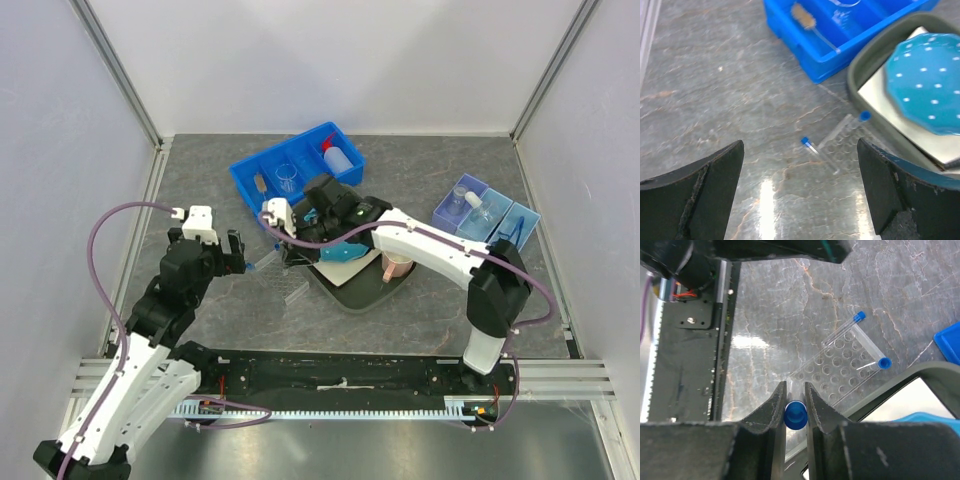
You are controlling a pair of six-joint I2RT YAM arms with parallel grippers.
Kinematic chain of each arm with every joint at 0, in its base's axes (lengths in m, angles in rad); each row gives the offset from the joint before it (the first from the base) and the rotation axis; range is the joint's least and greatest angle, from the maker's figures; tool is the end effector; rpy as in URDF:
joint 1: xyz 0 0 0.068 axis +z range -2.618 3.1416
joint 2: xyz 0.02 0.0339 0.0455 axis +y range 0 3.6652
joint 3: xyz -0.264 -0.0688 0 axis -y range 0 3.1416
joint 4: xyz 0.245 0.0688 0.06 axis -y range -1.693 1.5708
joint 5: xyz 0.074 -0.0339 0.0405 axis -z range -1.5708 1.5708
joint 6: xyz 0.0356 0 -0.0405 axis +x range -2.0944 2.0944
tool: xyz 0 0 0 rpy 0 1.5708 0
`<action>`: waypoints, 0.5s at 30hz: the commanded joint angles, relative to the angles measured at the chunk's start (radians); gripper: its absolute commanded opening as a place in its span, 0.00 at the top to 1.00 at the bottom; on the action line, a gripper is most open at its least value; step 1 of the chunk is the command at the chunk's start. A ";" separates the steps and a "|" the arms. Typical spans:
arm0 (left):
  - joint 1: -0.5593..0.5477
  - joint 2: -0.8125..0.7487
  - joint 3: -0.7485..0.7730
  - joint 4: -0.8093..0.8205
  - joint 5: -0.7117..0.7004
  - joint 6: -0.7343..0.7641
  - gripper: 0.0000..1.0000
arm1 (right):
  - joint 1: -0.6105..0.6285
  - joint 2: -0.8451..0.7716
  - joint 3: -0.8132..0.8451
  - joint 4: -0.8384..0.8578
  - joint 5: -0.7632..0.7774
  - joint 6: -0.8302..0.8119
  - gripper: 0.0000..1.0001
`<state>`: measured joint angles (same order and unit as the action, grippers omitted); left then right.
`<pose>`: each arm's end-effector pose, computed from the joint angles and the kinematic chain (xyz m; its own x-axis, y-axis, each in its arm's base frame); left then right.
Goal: Organize the chemistry lab equipment
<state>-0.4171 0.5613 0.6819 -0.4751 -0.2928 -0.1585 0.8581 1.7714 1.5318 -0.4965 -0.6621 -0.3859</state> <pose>0.1266 -0.0448 0.3055 -0.3355 -0.0166 -0.9419 0.0885 0.9949 -0.0491 0.2453 0.3173 0.3038 -0.0700 -0.5350 -0.8420 -0.9941 -0.0328 0.1035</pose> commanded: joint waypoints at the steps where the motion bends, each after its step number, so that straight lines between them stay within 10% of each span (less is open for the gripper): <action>1: 0.052 0.045 0.002 -0.005 -0.140 -0.016 0.00 | 0.039 0.042 -0.015 0.160 0.147 -0.071 0.88; 15: 0.115 0.055 -0.008 0.004 -0.183 -0.007 0.01 | 0.048 0.180 -0.042 0.345 0.315 -0.008 0.86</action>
<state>-0.3088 0.6155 0.6762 -0.4946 -0.4442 -0.1589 0.9031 1.9266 1.4948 -0.2356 -0.4042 -0.4072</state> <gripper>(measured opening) 0.994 0.229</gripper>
